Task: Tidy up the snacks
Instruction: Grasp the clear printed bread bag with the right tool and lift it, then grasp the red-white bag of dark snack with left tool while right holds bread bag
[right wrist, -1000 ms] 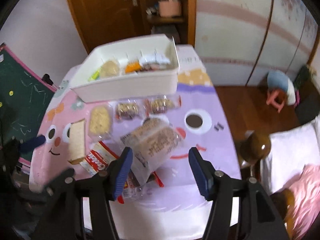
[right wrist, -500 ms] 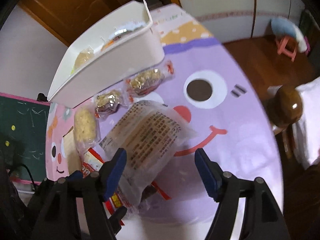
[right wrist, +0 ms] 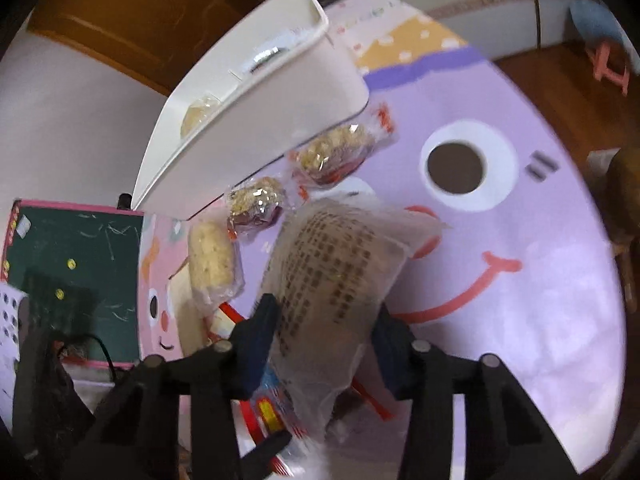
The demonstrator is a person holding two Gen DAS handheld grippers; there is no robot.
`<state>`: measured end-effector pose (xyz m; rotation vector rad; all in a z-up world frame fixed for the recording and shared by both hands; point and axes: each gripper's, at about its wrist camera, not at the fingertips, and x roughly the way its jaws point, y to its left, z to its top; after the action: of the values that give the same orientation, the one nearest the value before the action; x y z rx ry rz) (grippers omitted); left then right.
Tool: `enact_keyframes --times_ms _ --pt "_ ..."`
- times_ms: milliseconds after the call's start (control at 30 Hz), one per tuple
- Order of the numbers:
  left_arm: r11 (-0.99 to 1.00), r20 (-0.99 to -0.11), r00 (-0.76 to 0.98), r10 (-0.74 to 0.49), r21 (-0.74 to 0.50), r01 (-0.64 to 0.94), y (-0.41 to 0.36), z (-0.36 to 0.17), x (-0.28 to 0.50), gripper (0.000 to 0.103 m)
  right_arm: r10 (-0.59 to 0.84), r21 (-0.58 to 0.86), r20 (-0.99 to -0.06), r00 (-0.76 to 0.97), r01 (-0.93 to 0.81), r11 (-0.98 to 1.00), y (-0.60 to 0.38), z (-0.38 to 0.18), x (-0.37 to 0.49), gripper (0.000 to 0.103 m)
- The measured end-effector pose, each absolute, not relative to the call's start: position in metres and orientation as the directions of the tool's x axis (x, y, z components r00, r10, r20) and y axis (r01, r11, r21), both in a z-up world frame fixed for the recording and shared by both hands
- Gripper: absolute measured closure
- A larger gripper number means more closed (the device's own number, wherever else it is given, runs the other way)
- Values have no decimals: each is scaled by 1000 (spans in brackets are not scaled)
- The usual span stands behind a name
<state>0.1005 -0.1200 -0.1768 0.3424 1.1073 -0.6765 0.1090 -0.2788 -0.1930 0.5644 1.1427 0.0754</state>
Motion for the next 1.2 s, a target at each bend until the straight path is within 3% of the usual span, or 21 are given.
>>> enact_keyframes --times_ms 133,600,967,1167,1200 --pt "705 -913 252 -319 -51 708 -137 -181 96 18 252 384 -857 450 232 894 -289 -180 92 60" --pt "584 -939 130 -319 -86 807 -158 -197 109 18 231 408 -846 481 304 861 -335 -181 51 61" --pt "454 -943 184 -278 40 890 -193 -202 83 18 246 422 -847 471 317 849 -342 -183 41 61" --pt "229 -944 225 -241 170 958 -194 -216 61 15 263 444 -842 470 331 832 -348 -187 39 61" --pt "205 -940 219 -262 168 964 -192 -216 61 20 261 442 -843 470 329 835 -348 -187 39 61"
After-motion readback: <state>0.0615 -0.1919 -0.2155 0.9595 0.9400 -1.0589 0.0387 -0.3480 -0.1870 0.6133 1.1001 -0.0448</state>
